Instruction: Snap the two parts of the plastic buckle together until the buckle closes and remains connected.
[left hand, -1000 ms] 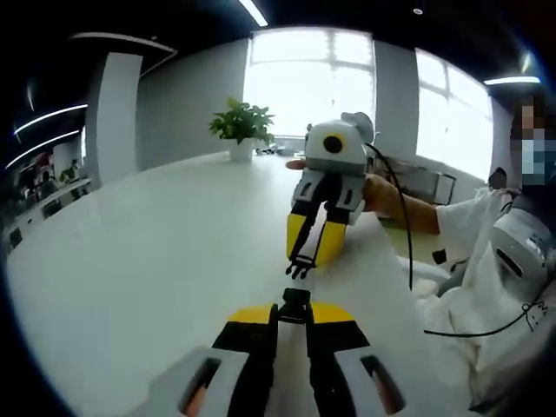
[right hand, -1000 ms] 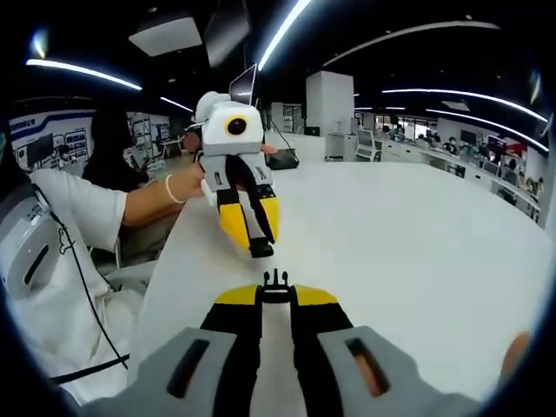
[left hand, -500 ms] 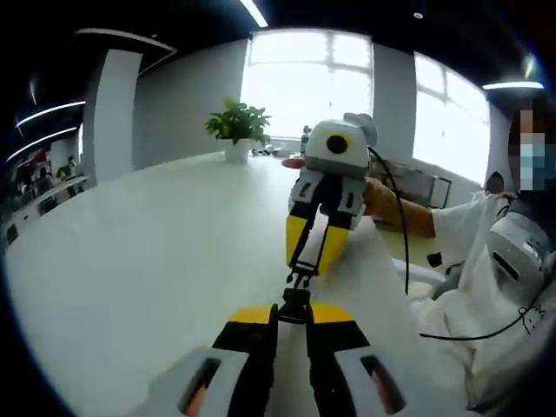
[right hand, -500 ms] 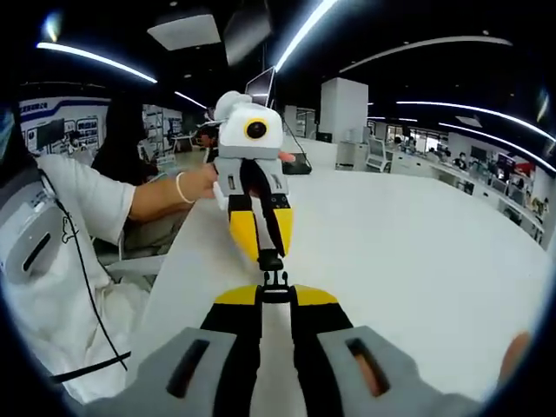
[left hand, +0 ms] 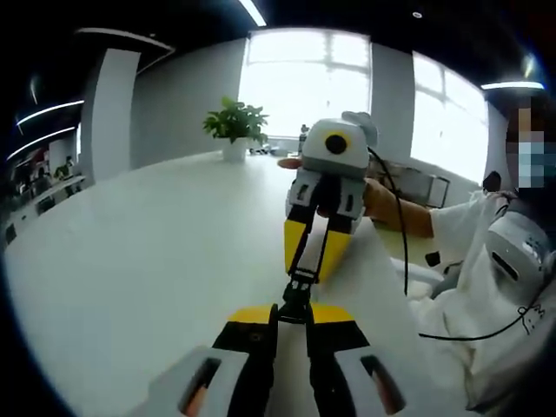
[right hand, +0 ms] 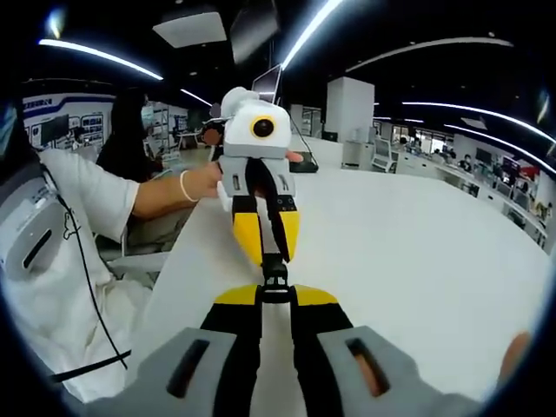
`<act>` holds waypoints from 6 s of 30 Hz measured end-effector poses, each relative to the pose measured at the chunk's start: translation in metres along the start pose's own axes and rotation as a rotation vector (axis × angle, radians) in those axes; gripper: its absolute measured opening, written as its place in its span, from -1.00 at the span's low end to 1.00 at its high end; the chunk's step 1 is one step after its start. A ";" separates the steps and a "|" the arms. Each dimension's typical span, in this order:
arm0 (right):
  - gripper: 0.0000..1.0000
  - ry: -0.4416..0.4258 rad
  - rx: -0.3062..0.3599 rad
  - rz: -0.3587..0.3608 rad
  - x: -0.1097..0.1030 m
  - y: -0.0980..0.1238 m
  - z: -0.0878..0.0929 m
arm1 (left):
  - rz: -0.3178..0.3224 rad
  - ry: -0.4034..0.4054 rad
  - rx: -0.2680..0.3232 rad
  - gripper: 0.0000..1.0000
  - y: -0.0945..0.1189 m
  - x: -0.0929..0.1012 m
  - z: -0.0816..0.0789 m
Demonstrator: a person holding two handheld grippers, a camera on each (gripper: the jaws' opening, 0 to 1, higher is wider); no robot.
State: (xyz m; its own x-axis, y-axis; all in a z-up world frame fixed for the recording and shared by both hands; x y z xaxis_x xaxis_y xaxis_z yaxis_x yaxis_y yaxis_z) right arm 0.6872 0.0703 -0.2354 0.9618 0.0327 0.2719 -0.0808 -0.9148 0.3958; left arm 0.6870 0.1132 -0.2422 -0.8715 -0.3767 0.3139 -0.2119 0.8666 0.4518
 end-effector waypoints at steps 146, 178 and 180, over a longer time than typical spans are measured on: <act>-0.76 -0.028 -0.014 -0.122 0.014 -0.013 0.015 | -0.010 -0.049 -0.054 -0.76 -0.023 -0.002 0.001; -0.71 -0.002 -0.019 -0.089 0.009 -0.009 0.015 | -0.002 -0.013 -0.025 -0.64 -0.021 -0.006 0.000; -0.72 -0.006 -0.018 -0.091 0.009 -0.009 0.015 | -0.003 -0.012 -0.024 -0.64 -0.021 -0.006 0.000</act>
State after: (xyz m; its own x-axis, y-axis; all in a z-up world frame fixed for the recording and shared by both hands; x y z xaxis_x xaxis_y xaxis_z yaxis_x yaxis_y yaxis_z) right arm 0.7005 0.0723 -0.2498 0.9670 0.1128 0.2284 0.0026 -0.9009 0.4341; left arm 0.6968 0.0973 -0.2536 -0.8762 -0.3755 0.3022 -0.2043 0.8572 0.4727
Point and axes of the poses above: the point that each gripper's makers call its tool centre point, and the gripper's own axes: y roughly backward along the fingers, x roughly to its right, z roughly out of its underside, the point moved 1 cm from there along y, roughly backward along the fingers, and after that the axes turned 12 degrees about y, right-handed, at the moved point
